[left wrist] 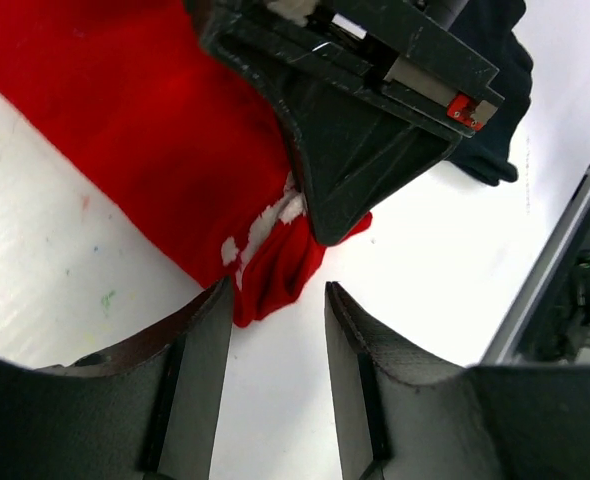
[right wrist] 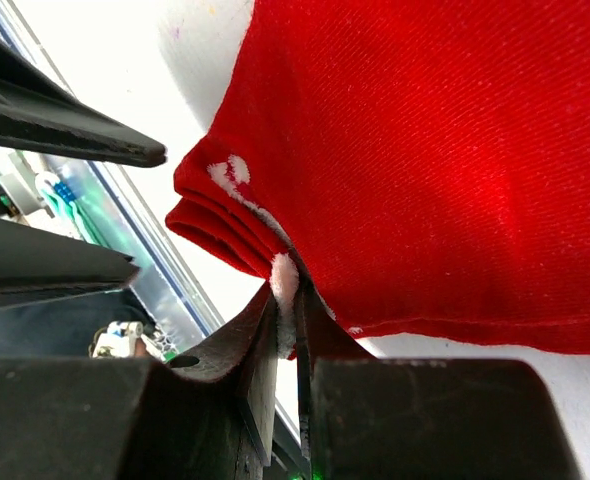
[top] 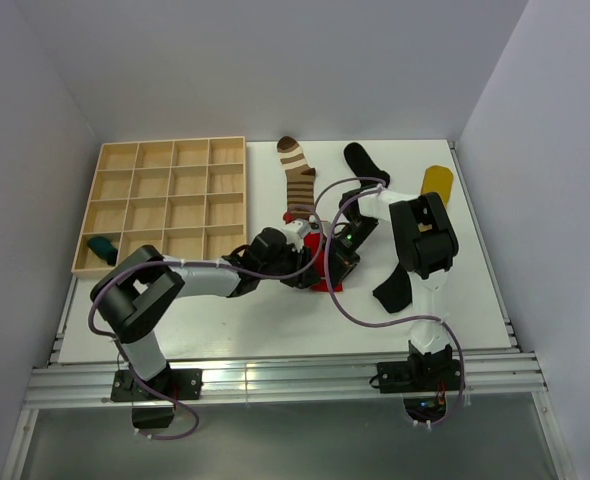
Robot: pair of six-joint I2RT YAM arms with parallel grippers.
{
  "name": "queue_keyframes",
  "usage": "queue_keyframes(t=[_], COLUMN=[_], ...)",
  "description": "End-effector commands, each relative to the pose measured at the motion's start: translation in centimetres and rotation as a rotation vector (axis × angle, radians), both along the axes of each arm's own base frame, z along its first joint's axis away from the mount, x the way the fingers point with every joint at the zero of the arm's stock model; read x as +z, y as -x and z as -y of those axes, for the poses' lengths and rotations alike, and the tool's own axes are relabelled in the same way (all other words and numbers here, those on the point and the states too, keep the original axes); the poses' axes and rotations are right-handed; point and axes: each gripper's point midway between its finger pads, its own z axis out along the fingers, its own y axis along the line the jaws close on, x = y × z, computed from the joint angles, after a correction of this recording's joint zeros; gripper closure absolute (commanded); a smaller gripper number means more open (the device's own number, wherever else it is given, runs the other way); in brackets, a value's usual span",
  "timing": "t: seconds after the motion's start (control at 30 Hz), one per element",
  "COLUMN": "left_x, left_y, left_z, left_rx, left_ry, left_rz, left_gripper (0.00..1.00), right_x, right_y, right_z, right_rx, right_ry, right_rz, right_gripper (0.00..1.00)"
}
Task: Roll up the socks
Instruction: Roll the sock at the center of the board.
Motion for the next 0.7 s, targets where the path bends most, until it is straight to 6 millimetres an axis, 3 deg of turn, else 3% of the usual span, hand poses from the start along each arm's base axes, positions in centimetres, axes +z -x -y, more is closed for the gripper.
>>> queue_keyframes(t=[0.0,0.43,0.67], left_x=[1.2,-1.7,-2.8], left_y=[-1.1,-0.9,-0.9], left_z=[1.6,1.5,1.4], left_rx=[-0.045,-0.063,-0.022], left_ry=[0.022,-0.04,-0.061], left_rz=[0.117,0.134,0.062], left_gripper=[0.53,0.54,0.62], right_x=[-1.4,-1.8,-1.8], right_y=[-1.4,-1.2,-1.1], right_z=[0.6,0.5,0.8], right_rx=[0.039,0.035,0.036], right_ry=[0.018,0.019,0.032], right_rz=[0.062,0.039,0.074], right_gripper=[0.86,0.86,0.86])
